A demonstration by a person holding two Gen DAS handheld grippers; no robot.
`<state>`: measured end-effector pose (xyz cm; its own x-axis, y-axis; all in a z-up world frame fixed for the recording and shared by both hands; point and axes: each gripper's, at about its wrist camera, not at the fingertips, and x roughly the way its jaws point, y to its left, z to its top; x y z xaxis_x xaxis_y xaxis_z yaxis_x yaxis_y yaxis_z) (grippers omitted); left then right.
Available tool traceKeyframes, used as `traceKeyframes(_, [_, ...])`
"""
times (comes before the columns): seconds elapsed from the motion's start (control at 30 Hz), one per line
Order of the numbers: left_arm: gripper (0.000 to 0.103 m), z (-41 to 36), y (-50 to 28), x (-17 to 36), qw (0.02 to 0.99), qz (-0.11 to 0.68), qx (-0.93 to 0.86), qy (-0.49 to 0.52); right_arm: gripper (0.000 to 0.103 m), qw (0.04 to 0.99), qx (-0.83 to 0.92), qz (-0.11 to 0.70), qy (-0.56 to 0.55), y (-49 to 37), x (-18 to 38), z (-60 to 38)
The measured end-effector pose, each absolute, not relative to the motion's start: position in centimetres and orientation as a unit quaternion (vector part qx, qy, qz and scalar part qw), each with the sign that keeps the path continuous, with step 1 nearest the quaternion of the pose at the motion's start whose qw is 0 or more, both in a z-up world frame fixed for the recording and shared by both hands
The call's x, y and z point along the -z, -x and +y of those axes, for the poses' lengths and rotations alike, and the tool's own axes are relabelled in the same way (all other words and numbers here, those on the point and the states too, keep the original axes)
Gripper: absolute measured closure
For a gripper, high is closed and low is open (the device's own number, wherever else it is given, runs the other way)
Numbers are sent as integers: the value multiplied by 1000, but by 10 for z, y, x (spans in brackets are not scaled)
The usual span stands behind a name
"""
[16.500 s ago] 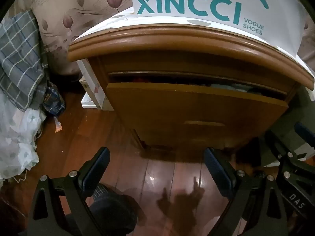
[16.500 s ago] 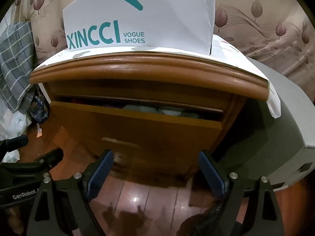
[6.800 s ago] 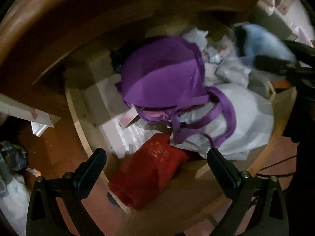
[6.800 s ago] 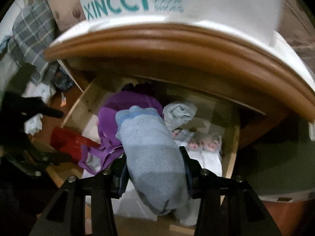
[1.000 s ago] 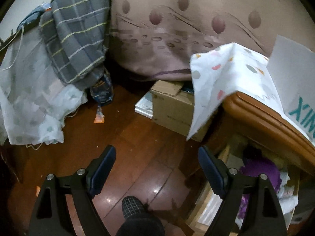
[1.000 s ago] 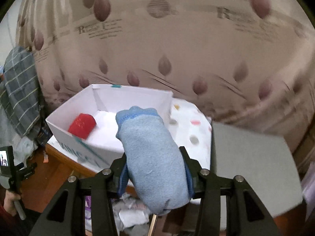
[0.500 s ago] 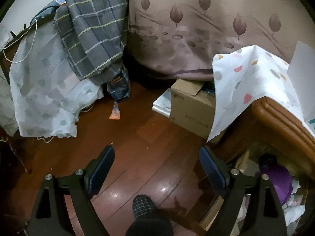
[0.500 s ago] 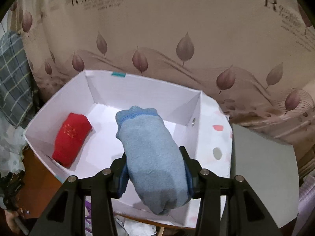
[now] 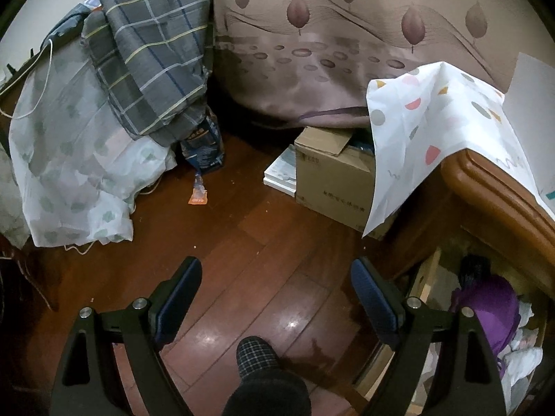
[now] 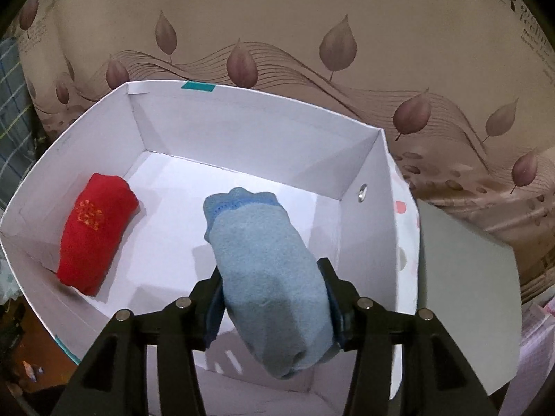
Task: Take underwear out of drawer
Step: 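Carry the light blue bundle into the shoe box and open the right tool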
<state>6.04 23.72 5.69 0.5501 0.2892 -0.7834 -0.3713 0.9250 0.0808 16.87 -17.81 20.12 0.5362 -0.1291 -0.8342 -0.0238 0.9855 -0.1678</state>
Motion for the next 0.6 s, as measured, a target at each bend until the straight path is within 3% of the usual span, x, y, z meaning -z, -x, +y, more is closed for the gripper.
traceKeyframes(0.2, [17, 235, -60, -56, 879, 439, -183, 45, 47, 880, 34, 464, 98, -165, -207, -172])
traceKeyframes(0.3, [17, 233, -61, -55, 877, 445, -177, 50, 38, 884, 32, 456, 96, -163, -214, -172])
traceKeyframes(0.6, [17, 223, -63, -54, 879, 449, -155, 43, 38, 906, -10, 407, 117, -101, -252, -165])
